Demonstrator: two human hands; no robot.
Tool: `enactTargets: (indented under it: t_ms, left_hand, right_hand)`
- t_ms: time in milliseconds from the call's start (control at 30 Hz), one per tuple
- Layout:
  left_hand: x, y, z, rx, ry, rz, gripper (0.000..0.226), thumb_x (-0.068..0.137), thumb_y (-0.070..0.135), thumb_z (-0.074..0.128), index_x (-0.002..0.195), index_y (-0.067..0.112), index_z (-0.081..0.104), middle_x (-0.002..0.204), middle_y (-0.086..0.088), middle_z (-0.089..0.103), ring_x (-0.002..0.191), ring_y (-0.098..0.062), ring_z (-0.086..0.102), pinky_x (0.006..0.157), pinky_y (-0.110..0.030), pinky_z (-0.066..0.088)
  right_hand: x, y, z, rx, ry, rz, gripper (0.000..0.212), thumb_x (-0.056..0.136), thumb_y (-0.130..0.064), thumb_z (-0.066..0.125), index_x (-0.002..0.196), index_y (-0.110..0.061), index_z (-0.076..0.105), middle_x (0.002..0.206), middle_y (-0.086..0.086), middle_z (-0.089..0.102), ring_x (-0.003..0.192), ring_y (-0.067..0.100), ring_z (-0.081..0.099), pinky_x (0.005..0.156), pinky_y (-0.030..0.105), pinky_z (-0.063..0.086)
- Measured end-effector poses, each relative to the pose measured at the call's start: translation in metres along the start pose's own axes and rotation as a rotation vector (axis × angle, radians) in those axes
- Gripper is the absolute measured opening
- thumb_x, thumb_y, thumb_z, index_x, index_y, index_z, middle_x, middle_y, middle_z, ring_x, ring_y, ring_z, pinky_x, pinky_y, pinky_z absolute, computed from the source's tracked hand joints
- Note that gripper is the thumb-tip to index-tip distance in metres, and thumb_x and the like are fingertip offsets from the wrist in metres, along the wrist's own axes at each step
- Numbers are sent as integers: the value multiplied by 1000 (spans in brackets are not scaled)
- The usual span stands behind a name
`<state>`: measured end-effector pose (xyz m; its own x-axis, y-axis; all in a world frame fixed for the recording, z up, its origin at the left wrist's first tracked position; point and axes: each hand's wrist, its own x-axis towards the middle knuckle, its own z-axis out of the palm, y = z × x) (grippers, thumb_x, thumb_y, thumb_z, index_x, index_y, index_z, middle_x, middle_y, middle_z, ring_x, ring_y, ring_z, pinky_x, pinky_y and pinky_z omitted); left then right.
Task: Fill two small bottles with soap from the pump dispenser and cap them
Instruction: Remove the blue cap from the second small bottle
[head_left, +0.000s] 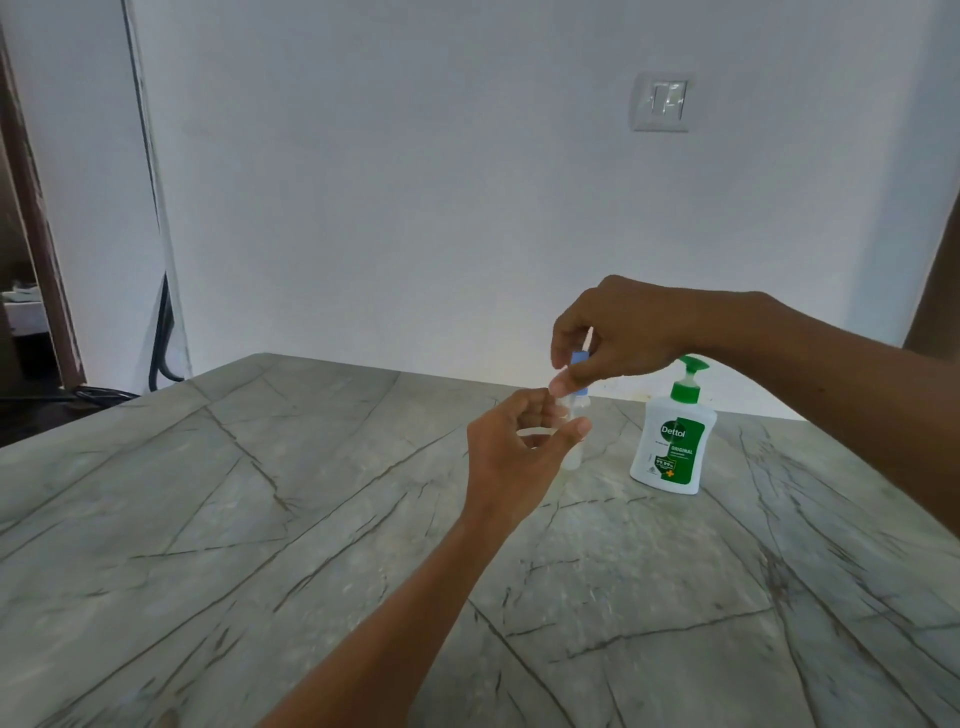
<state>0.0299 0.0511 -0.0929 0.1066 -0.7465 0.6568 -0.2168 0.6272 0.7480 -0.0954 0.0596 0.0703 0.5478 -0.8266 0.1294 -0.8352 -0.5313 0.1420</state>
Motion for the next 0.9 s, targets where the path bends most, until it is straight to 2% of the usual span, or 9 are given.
enactTargets:
  t_ms: [133, 233, 333, 433, 500, 567, 667, 800, 900]
  left_hand:
    - [0, 1, 0, -23, -12, 0, 29, 75, 39, 81, 96, 36, 62, 85, 28, 64, 78, 8, 66, 63, -6, 50]
    - [1, -2, 2, -7, -7, -8, 32, 75, 41, 80, 101, 31, 65, 91, 19, 68, 80, -2, 68, 68, -10, 54]
    - [2, -5, 4, 0, 17, -17, 37, 75, 42, 79, 105, 23, 69, 96, 10, 73, 84, -9, 70, 74, -18, 58]
    - [2, -5, 3, -13, 12, -21, 36, 75, 40, 81, 104, 21, 70, 93, 11, 73, 83, -5, 69, 72, -17, 58]
    - [1, -5, 3, -30, 3, -23, 36, 75, 38, 82, 104, 22, 70, 91, 13, 72, 82, -3, 69, 70, -16, 57]
    - [1, -5, 3, -19, 1, -23, 37, 75, 39, 81, 106, 23, 70, 93, 14, 72, 82, -4, 69, 70, -15, 57]
    - [0, -5, 4, -18, 6, -27, 39, 77, 40, 80, 109, 21, 70, 97, 8, 73, 85, -9, 70, 75, -20, 59]
    - [0, -4, 3, -30, 4, -26, 37, 77, 37, 80, 108, 20, 70, 96, 9, 73, 85, -7, 70, 74, -20, 59]
    - [-1, -5, 2, -24, -7, -22, 37, 77, 37, 80, 108, 21, 70, 97, 10, 72, 85, -7, 69, 74, -19, 59]
  right_hand:
    - [-1, 2, -3, 94, -39, -1, 21, 82, -42, 71, 88, -22, 71, 72, -14, 71, 64, -1, 67, 65, 13, 42]
    - [-4, 3, -6, 110, -42, -41, 20, 77, -29, 79, 95, -27, 70, 82, -23, 67, 78, -5, 63, 72, 13, 45]
    - [-4, 2, -6, 126, -51, -15, 38, 71, -42, 81, 104, -31, 65, 98, -20, 66, 88, 0, 62, 77, 20, 48]
    - [-1, 2, -1, 42, -57, 20, 38, 73, -60, 70, 91, -27, 69, 81, -12, 72, 69, 2, 67, 67, 18, 46]
    - [0, 3, 1, 37, -77, 12, 30, 80, -54, 68, 87, -25, 70, 73, -9, 72, 65, 2, 67, 66, 18, 45]
    - [0, 3, 0, 40, -79, -20, 18, 81, -40, 73, 94, -27, 69, 84, -11, 72, 77, 2, 65, 72, 21, 47]
    - [-2, 2, -3, 60, -111, -31, 32, 77, -32, 79, 106, -30, 65, 103, -16, 64, 95, 4, 59, 84, 26, 48]
    - [-1, 2, 1, -1, -81, 36, 36, 77, -57, 68, 94, -25, 68, 79, -13, 71, 72, 3, 67, 70, 20, 47]
    - [-1, 4, 1, 26, -73, -2, 18, 83, -39, 71, 93, -25, 70, 81, -12, 72, 75, 1, 65, 73, 23, 47]
